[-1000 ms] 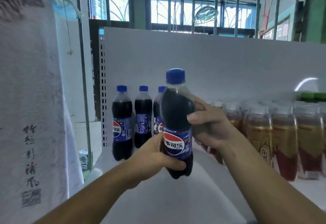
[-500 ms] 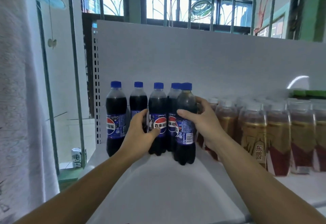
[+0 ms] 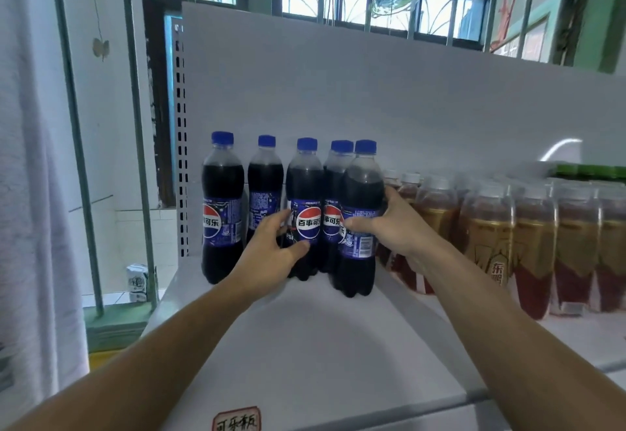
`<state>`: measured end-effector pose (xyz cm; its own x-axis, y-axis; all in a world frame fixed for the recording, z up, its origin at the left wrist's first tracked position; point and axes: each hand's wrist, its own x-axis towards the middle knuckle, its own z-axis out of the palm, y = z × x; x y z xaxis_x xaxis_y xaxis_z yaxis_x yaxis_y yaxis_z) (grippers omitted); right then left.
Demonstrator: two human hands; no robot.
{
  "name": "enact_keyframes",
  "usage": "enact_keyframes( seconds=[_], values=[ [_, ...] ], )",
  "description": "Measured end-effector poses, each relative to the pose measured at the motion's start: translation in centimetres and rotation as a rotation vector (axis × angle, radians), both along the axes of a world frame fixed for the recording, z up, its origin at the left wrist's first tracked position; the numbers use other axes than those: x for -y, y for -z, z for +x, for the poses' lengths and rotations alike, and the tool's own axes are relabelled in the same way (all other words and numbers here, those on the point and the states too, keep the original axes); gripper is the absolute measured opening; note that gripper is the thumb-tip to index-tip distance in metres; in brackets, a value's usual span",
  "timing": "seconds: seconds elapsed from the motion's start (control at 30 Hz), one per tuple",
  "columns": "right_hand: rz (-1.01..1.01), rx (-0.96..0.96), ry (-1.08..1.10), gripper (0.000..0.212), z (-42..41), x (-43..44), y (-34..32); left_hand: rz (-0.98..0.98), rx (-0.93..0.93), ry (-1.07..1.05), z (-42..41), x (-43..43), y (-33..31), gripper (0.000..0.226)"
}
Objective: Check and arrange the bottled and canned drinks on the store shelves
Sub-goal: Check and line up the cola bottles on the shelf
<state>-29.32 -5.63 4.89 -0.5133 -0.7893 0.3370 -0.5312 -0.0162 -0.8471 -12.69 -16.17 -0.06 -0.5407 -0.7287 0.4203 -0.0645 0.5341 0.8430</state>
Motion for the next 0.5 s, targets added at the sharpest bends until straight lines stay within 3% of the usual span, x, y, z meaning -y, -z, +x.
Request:
enact_keyframes(
  seconds=[0.1, 0.2, 0.3, 0.4, 0.5],
  values=[
    [0.053, -0.022, -0.007, 0.044, 0.7, -0.6, -0.5, -0.036, 0.009, 0.003, 0.2, 0.1, 0.2, 0.063],
    [0.102, -0.076, 0.078, 0.066, 1.2, -1.2, -1.0, -0.143, 0.003, -0.053, 1.1, 0.1, -0.1, 0.057],
    [0.01, -0.245, 0.289, 0.087, 2.4, -2.4, -2.3, -0.232, -0.077, -0.113, 2.5, 0.5, -1.2, 0.05],
    [-0.258, -0.476, 0.411, 0.069, 4.6, -2.6, -3.7, -0.329, -0.114, -0.195, 4.2, 1.3, -1.5, 0.051],
    [-0.302, -0.562, 0.264, 0.046, 7.8, -0.4, -4.8, -0.419, -0.17, -0.324, 5.9, 2.6, -0.9, 0.053]
  ],
)
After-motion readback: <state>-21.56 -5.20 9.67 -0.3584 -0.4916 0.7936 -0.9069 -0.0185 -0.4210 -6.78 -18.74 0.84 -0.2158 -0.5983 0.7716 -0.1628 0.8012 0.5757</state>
